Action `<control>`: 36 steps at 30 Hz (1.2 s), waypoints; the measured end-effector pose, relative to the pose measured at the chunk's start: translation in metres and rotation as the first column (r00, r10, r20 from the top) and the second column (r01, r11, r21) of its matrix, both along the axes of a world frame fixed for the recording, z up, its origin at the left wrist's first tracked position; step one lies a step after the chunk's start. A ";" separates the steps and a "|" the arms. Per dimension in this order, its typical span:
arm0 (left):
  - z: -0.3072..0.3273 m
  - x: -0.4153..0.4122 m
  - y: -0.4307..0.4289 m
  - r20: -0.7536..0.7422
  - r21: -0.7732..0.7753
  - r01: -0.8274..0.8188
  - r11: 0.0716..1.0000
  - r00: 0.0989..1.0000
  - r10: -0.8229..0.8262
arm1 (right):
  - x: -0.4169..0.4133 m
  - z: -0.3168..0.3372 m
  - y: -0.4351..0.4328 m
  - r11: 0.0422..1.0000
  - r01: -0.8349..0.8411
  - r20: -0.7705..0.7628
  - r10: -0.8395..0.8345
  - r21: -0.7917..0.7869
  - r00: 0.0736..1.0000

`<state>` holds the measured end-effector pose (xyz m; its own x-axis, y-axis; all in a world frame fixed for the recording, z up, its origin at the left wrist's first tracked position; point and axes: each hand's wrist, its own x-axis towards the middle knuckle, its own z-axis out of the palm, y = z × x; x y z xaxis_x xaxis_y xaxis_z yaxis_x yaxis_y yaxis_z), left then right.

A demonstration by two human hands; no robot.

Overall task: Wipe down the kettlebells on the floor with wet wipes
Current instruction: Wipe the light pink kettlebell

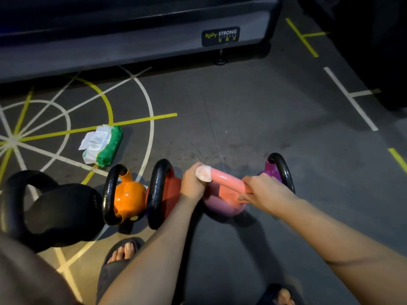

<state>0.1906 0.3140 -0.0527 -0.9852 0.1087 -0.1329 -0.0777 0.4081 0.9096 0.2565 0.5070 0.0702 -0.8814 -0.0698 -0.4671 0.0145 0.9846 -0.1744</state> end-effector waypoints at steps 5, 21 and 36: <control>-0.013 0.015 0.027 0.361 0.233 -0.226 0.946 0.923 0.132 | 0.002 -0.003 0.002 1.000 0.016 0.002 -0.016 -0.027 1.000; 0.032 -0.005 0.002 -0.071 -0.347 0.184 0.920 0.972 -0.222 | 0.005 -0.004 0.000 0.996 0.056 -0.017 -0.057 -0.065 0.998; 0.029 0.023 -0.013 0.355 -0.335 0.367 0.868 0.902 -0.245 | -0.021 -0.009 0.000 0.974 0.103 0.114 -0.081 -0.202 0.990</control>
<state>0.2137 0.3009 -0.0240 -0.8187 0.2782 -0.5023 -0.1259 0.7665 0.6298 0.2357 0.5070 0.0615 -0.8360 -0.0956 -0.5404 0.1321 0.9207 -0.3672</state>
